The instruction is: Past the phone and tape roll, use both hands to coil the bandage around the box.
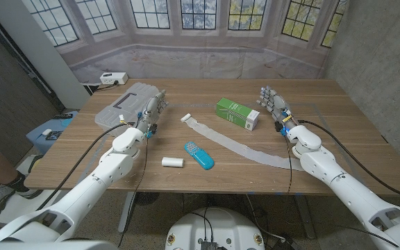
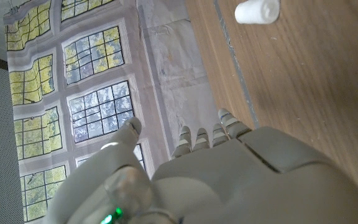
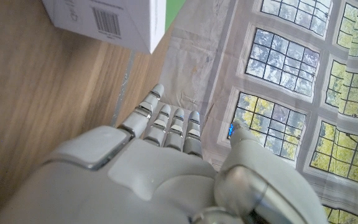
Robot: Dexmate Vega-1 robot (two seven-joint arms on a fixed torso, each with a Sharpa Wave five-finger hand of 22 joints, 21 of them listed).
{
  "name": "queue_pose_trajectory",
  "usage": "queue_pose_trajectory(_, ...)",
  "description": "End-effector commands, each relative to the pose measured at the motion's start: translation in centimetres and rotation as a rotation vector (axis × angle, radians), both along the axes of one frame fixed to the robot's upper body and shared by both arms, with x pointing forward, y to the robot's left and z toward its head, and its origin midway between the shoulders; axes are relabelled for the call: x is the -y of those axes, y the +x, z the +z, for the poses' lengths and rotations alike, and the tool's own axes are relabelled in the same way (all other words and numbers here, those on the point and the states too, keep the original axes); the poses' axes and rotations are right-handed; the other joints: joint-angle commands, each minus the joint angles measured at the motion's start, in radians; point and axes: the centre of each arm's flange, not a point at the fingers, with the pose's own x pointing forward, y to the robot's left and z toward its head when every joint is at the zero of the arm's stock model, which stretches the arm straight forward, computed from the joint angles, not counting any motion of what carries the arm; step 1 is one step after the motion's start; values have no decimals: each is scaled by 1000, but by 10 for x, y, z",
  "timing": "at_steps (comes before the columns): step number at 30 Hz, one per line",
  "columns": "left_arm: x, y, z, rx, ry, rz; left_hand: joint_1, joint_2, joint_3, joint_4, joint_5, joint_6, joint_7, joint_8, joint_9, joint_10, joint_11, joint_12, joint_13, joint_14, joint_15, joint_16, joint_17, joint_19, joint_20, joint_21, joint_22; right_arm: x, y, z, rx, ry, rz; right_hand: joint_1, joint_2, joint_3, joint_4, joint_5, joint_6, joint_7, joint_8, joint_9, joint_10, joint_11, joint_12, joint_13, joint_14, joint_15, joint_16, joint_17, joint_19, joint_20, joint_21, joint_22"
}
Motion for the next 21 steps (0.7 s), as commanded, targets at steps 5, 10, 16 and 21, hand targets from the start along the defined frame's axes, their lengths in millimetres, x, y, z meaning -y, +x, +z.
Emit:
queue_pose_trajectory(5,7,-12,6,-1,93,19,31,-7,13,-28,7,6,9,1,1,10,2,5,4,11,4,6,3,11,7,5,2,-7,0,-7,-3,-8,10,9,-1,10,-4,6,5,0,4,5,10,1,5,2,10,-45,5,4,8,-50,5,3)
queue_pose_trajectory(10,8,-12,16,4,133,20,60,-13,21,-66,12,14,2,0,2,22,-4,7,4,21,-3,6,4,22,2,5,2,-9,1,-7,-2,-9,9,9,-1,11,-5,5,4,1,3,5,9,2,5,2,10,-46,5,5,8,-49,5,3)
queue_pose_trajectory(16,12,-14,30,13,204,29,88,-19,26,-102,17,24,-5,0,2,40,-19,12,5,39,-16,9,4,40,-5,8,2,-9,1,-10,-3,-2,6,10,-1,12,-8,4,4,2,2,5,9,4,4,2,10,-46,6,5,8,-49,4,3)
queue_pose_trajectory(21,15,-14,39,27,248,33,112,-19,31,-129,21,39,-6,2,2,60,-23,16,5,52,-17,9,4,52,-1,9,3,-10,2,-11,-1,6,6,10,0,13,-10,3,3,2,1,6,8,2,3,2,10,-46,6,6,8,-49,4,4)
